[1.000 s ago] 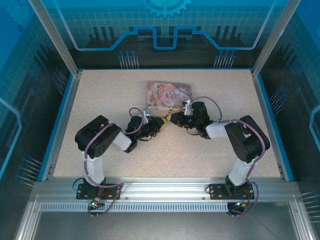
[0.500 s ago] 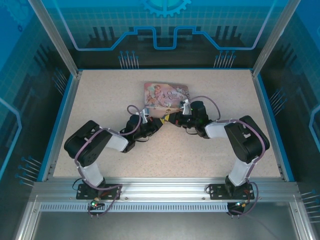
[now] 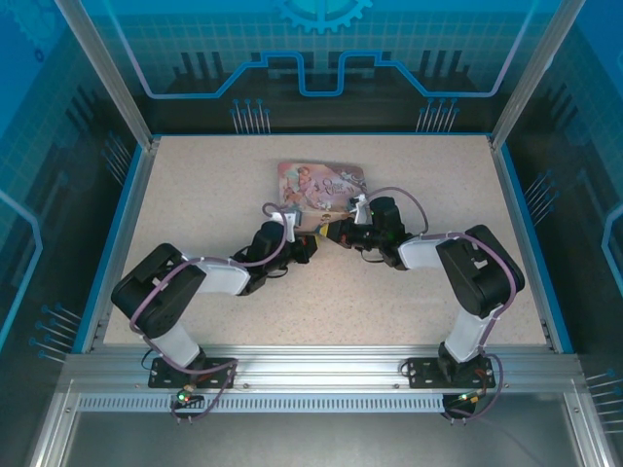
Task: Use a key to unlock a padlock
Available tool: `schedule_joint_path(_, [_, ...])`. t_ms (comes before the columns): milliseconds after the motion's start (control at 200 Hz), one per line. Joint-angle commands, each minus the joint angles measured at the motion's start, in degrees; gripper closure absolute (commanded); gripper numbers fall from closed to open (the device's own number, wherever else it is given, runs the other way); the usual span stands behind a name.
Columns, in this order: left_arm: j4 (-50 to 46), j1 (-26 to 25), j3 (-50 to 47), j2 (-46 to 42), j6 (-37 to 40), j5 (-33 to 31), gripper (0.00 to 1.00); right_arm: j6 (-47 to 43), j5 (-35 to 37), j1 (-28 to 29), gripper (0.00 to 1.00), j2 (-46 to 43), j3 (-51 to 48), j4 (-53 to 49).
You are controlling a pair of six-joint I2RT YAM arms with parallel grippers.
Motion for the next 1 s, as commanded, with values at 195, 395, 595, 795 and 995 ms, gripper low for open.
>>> schedule_joint_path(195, [-3.73, -5.6, 3.75, -2.38, 20.37, -2.06, 1.0, -1.1, -1.06, 1.99, 1.0, -0.34, 1.89, 1.75])
schedule_joint_path(395, [-7.49, -8.89, 6.02, -2.13, 29.28, -9.38, 1.0, -0.5, -0.5, 2.12, 1.0, -0.54, 1.89, 1.36])
schedule_joint_path(595, [-7.64, -11.05, 6.93, -1.09, 34.01, -14.31, 1.0, 0.92, -0.38, 2.1, 1.0, -0.06, 1.53, 3.36])
schedule_joint_path(795, [-8.99, -14.88, 9.01, 0.83, 41.44, -21.15, 1.0, 1.37, -0.42, 2.15, 1.0, 0.13, 1.52, 3.41])
schedule_joint_path(995, [-7.87, -17.48, 10.25, 3.21, 47.41, -26.56, 1.0, 1.4, -0.51, 2.17, 1.0, 0.21, 1.98, 2.78])
